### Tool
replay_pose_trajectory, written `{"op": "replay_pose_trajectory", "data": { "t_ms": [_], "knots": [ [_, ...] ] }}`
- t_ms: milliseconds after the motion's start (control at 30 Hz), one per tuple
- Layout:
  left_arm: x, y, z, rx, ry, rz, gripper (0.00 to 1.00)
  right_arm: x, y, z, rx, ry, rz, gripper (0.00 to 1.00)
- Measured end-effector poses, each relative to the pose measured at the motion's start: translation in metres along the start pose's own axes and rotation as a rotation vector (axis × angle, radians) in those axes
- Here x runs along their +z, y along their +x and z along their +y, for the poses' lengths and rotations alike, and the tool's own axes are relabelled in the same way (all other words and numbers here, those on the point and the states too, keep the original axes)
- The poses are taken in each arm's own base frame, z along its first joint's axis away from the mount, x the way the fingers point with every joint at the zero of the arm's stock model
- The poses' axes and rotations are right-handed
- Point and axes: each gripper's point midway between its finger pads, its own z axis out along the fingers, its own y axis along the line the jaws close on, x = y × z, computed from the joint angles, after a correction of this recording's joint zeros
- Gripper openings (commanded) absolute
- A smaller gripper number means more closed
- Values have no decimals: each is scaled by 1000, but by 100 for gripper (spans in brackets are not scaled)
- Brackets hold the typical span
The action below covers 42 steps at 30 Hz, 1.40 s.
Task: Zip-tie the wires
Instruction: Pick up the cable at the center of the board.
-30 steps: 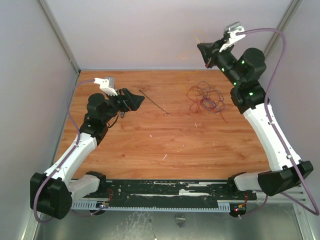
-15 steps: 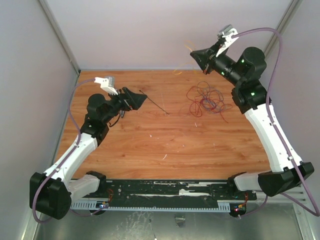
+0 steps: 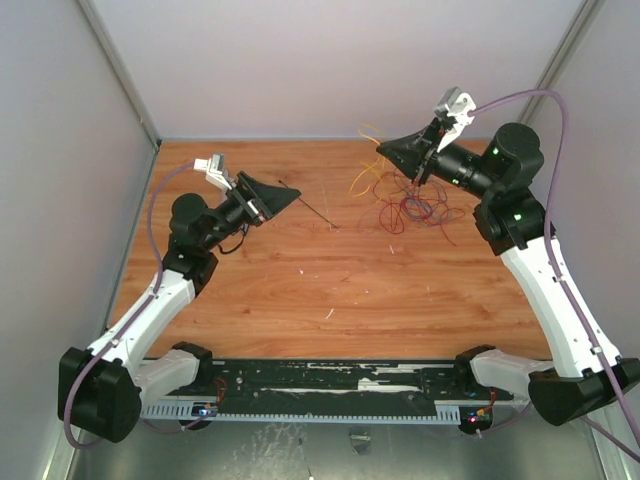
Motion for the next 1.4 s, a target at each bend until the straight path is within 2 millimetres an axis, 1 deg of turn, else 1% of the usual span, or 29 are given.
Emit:
{"op": "replay_pose_trajectory", "data": {
  "t_ms": [167,300,433,667,900,1067,1133,1267,1300,1400],
  "knots": [
    [0,14,-13,-102,62,58,98,-6,-4,18,-17,-72,-12,0],
    [4,25,-22,-175,110,95,98,-6,-7,28,-36,-115,-23,0],
    [13,40,-28,-235,146,143,98,-5,-9,33,-45,-136,-32,0],
    [29,68,-27,-314,164,220,97,-3,-9,37,-47,-150,-34,0],
    [39,82,-32,-347,191,254,89,-3,-2,38,-40,-153,-24,0],
    [50,86,-44,-350,237,270,76,-5,2,41,-36,-157,-21,0],
    [52,88,-45,-355,247,272,67,-7,2,43,-37,-158,-23,0],
    [58,90,-42,-364,247,270,46,-10,-2,45,-45,-156,-33,0],
    [59,90,-41,-365,246,268,37,-11,-4,45,-48,-156,-37,0],
    [61,91,-40,-367,245,266,18,-14,-7,46,-56,-149,-47,0]
  ]
}}
